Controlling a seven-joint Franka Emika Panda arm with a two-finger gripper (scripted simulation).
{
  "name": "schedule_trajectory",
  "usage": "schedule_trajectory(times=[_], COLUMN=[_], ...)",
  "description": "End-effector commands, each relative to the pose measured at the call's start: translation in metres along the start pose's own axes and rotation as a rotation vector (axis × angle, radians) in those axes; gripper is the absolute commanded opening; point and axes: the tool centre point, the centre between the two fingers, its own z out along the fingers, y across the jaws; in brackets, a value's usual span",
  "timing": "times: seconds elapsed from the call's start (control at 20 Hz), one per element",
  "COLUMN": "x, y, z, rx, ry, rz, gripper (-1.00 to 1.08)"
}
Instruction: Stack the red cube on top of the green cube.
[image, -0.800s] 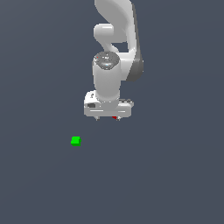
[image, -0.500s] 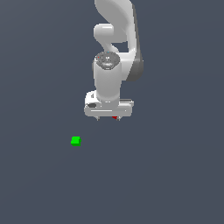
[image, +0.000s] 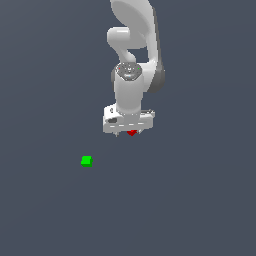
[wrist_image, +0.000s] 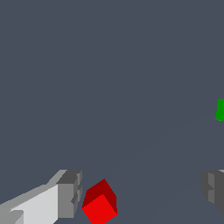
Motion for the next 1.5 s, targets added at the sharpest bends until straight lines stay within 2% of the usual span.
schedule_trajectory(times=[0.0,0.4,0.75,1.1,1.45], x=[-0.010,-0.054,-0.087,-0.105,-0.109], y=[-0.008,-0.030,-0.039,-0.040,-0.039], z=[0.008,0.039,0.061,0.074,0.077], rx=[0.001,0.006,0.010,0.012,0.011], ry=[0.001,0.005,0.008,0.009,0.009], rz=[-0.062,-0.306,-0.476,-0.570,-0.591], gripper=[1.00,1.00,1.00,1.00,1.00])
